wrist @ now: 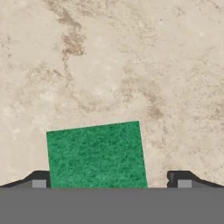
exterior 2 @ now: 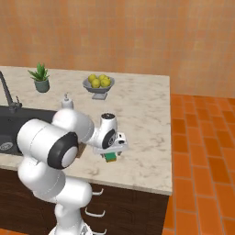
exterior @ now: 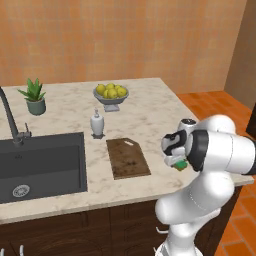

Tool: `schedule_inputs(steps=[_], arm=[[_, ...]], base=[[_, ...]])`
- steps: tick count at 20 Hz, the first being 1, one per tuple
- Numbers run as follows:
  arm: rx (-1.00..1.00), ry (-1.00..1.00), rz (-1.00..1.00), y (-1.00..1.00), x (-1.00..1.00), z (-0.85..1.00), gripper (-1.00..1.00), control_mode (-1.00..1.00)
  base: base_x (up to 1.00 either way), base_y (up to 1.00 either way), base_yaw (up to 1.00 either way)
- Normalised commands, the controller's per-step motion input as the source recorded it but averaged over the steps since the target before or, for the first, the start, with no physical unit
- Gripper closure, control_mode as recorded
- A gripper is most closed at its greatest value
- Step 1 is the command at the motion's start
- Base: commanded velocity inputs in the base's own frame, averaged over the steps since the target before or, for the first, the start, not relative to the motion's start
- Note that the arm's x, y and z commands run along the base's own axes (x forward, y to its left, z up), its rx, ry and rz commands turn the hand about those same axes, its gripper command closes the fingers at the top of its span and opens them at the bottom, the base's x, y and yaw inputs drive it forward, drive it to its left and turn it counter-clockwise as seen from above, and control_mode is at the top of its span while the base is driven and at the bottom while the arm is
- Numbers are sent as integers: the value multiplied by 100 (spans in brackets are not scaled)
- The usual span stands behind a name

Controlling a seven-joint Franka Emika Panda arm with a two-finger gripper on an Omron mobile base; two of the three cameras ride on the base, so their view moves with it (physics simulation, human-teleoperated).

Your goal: Pick up the sponge from the counter and clean the cutting board by briefly scrubbing or pressing down on the cutting board. Once finished, release the sponge.

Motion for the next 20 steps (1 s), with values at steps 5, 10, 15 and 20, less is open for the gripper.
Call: schedule_inputs(steps=[5,10,15,20], arm=[[-2,0,1,36,-1,-90,-100,-100],[0,-1,0,45,-17,-77,100,-100],[3,-20,-2,37,-73,-31,100,-100],[17,12,2,74,10,61,100,-100]], base=[[0,0,0],[0,0,0],[0,0,0],[0,0,0]])
